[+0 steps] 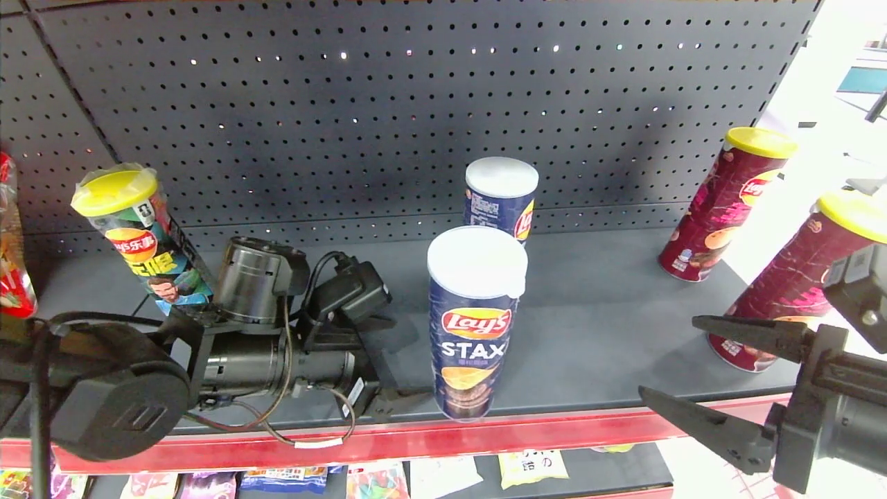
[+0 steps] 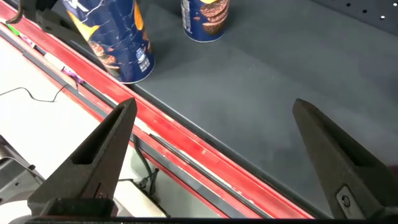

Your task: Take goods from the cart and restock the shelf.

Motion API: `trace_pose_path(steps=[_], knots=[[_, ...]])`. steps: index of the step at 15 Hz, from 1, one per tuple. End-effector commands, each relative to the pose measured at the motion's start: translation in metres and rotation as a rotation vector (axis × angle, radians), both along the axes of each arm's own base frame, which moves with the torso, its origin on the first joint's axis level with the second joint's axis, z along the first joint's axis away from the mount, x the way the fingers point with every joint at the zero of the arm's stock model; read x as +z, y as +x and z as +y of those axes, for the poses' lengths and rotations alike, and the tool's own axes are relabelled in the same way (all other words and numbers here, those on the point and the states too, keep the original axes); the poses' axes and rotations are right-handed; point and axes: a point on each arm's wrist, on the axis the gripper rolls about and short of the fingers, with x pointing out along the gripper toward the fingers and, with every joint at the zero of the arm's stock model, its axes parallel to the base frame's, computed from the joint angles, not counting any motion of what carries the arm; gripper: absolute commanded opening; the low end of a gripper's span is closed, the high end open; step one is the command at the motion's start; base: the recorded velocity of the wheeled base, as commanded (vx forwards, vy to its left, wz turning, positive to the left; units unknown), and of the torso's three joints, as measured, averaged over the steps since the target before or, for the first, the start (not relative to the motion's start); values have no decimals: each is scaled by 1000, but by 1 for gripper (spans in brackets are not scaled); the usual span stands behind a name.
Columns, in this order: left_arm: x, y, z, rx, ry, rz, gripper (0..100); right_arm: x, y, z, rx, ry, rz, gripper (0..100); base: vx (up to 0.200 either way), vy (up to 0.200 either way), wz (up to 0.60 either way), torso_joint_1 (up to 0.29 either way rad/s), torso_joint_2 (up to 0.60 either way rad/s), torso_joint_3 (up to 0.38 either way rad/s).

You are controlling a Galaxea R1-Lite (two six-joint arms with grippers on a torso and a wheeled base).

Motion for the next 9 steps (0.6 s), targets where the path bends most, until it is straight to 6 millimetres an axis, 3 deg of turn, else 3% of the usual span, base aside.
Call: trace_pose_path(steps=[1,9], knots=[[-4,3,-4,-6,5,9,100,-1,2,1,0,-6,7,100,0,0,0,0,0,0],[-5,8,-11,-18,3,6,100,-1,3,2,0,-6,9,100,0,0,0,0,0,0]])
